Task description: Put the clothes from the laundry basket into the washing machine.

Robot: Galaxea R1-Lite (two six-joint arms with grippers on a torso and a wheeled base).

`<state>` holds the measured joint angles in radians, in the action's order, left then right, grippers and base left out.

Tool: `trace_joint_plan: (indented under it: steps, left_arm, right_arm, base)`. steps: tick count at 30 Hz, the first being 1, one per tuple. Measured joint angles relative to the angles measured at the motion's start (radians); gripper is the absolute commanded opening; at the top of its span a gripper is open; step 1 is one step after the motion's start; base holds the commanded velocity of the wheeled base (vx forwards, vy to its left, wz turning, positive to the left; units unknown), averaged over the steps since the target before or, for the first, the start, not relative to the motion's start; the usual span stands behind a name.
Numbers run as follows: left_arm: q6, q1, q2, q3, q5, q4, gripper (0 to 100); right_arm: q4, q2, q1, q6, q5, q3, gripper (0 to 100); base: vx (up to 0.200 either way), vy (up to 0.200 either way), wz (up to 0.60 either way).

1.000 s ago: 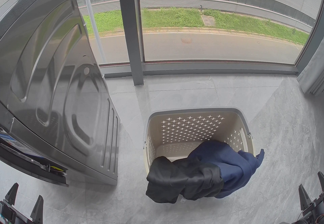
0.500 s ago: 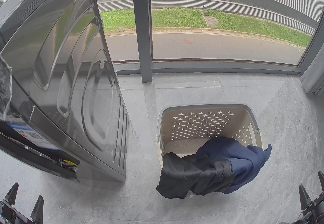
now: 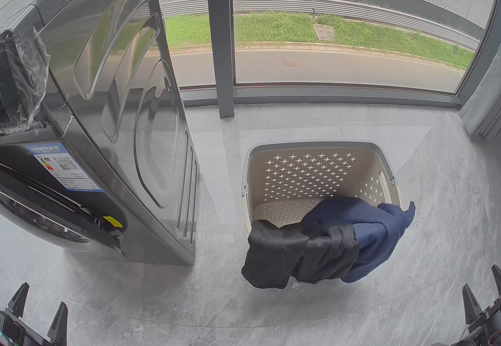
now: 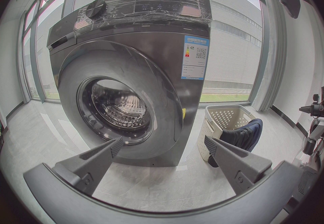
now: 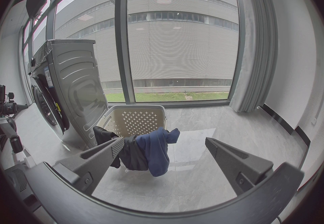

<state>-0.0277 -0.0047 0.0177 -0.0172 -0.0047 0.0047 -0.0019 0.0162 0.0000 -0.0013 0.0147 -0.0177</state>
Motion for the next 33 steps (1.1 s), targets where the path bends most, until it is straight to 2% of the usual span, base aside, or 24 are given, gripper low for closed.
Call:
trace_joint_plan:
  steps: [17,20,33]
  left_arm:
    - [0.0,0.0,0.0,0.0,0.0,-0.001,100]
    - [0.001,0.0,0.0,0.0,0.0,0.0,100]
    - [-0.003,0.0,0.0,0.0,0.0,0.0,100]
  right_arm:
    - [0.0,0.0,0.0,0.0,0.0,0.0,100]
    - [-0.001,0.0,0.0,0.0,0.0,0.0,100]
    - [-0.001,0.0,0.0,0.0,0.0,0.0,100]
  base:
    - [0.0,0.2,0.0]
    - [0.0,0.0,0.0]
    - [-0.185,0.0,0.0]
